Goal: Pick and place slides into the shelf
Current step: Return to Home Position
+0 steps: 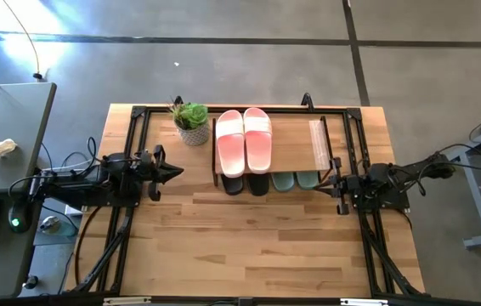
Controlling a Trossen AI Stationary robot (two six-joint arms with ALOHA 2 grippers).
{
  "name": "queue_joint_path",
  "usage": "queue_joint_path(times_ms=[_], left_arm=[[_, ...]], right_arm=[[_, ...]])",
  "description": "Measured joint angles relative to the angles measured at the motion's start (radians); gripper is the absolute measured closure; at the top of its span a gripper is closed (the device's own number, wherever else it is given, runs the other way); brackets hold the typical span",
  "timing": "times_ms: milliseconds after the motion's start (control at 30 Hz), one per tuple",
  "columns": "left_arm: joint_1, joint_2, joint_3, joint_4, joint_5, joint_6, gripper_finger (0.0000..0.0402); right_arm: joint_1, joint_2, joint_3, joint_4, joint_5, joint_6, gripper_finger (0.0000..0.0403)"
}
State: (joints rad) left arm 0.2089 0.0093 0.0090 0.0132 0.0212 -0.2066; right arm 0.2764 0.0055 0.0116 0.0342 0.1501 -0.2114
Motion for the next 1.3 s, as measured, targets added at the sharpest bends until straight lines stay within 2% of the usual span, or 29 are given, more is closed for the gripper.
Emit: queue_joint_path(times_ms=[1300], left_arm=[[0.0, 0.0, 0.0, 0.0, 0.0, 0.0, 0.0401]], right_arm=[[0.0, 0.001, 0.0, -0.002, 0.0, -0.032, 0.0403]])
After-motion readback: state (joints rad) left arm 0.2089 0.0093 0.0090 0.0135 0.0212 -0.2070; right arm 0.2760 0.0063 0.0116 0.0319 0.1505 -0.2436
